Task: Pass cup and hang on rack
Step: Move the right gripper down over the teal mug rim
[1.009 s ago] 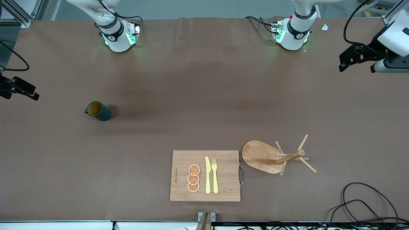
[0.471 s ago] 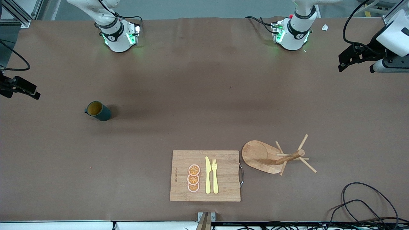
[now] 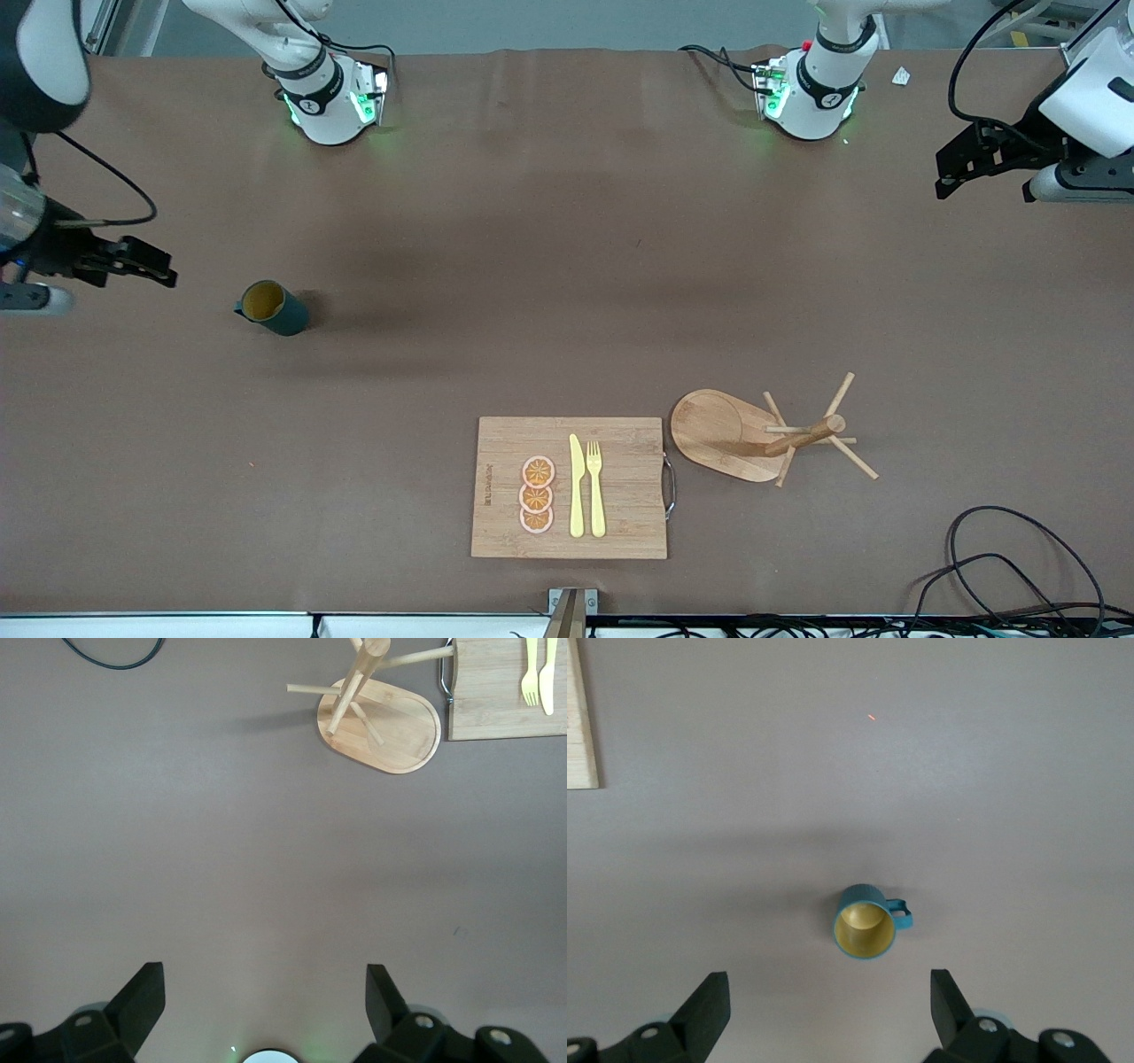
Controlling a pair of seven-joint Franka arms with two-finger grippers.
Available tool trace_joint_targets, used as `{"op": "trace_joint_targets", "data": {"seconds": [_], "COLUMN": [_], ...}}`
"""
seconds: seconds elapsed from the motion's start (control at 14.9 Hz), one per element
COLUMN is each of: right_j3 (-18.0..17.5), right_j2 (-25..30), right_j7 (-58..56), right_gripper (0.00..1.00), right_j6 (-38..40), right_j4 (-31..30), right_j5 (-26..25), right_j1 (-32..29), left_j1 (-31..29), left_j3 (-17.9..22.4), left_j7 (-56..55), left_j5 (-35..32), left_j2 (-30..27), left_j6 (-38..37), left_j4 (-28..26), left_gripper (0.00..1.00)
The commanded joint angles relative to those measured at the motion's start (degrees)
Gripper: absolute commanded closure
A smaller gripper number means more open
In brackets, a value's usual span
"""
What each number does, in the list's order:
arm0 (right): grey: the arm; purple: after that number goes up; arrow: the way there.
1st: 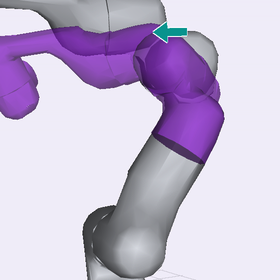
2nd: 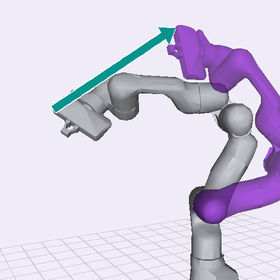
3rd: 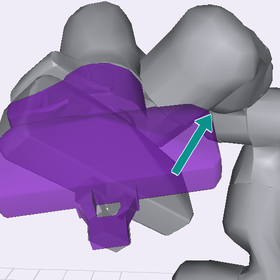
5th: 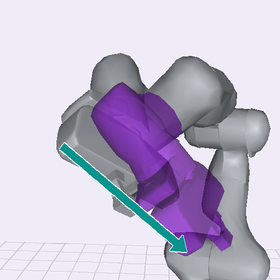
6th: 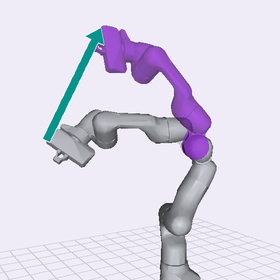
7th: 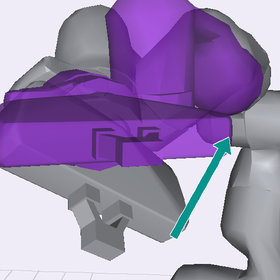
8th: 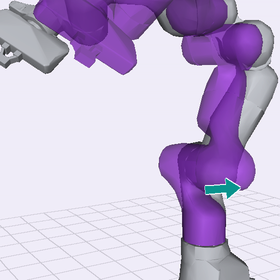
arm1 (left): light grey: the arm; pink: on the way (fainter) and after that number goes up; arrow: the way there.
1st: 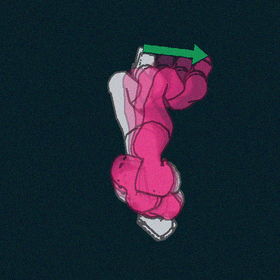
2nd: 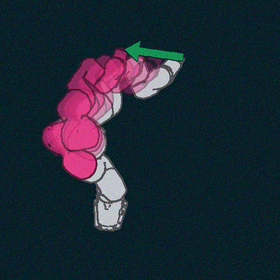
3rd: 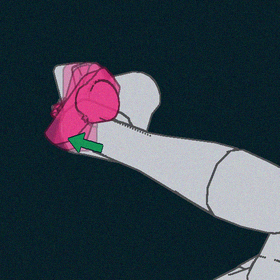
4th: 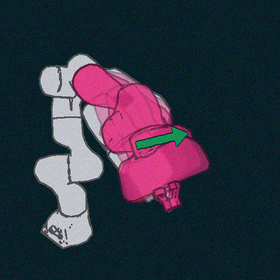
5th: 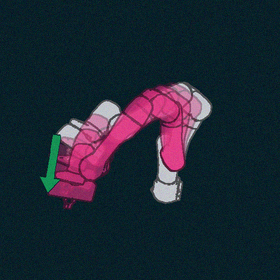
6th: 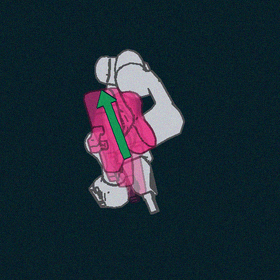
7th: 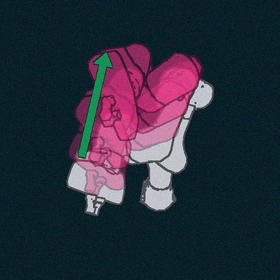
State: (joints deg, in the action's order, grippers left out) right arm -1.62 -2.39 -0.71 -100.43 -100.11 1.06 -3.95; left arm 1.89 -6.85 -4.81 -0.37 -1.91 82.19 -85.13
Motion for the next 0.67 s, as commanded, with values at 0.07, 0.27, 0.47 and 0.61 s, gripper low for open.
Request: {"op": "trace_joint_targets", "data": {"seconds": [0.07, 0.27, 0.47, 0.61], "right_j3": [0.30, 0.30, 0.30, 0.30], "right_j2": [1.59, 1.33, 1.51, 1.77], "right_j7": [0.97, 0.98, 0.98, 0.98], "right_gripper": [0.00, 0.00, 0.00, 0.00], "right_j6": [-10.72, -17.32, -20.93, -23.05], "right_j4": [-10.87, -16.77, -22.04, -24.69], "right_j5": [1.31, 1.67, 1.84, 2.11], "right_j1": [-0.01, -0.45, -0.18, 0.08], "left_j1": [-0.22, -0.22, 0.05, 0.22], "left_j3": [-0.35, -0.35, -0.35, -0.35], "left_j7": [-0.63, -0.63, -0.63, -0.55], "left_j5": [-0.16, -0.16, -0.16, -0.16], "left_j2": [0.42, 0.59, 0.59, 0.59], "left_j6": [-0.72, -0.54, -0.28, -0.19], "left_j4": [1.11, 1.11, 1.28, 1.28], "left_gripper": [0.00, 0.00, 0.00, 0.00]}}
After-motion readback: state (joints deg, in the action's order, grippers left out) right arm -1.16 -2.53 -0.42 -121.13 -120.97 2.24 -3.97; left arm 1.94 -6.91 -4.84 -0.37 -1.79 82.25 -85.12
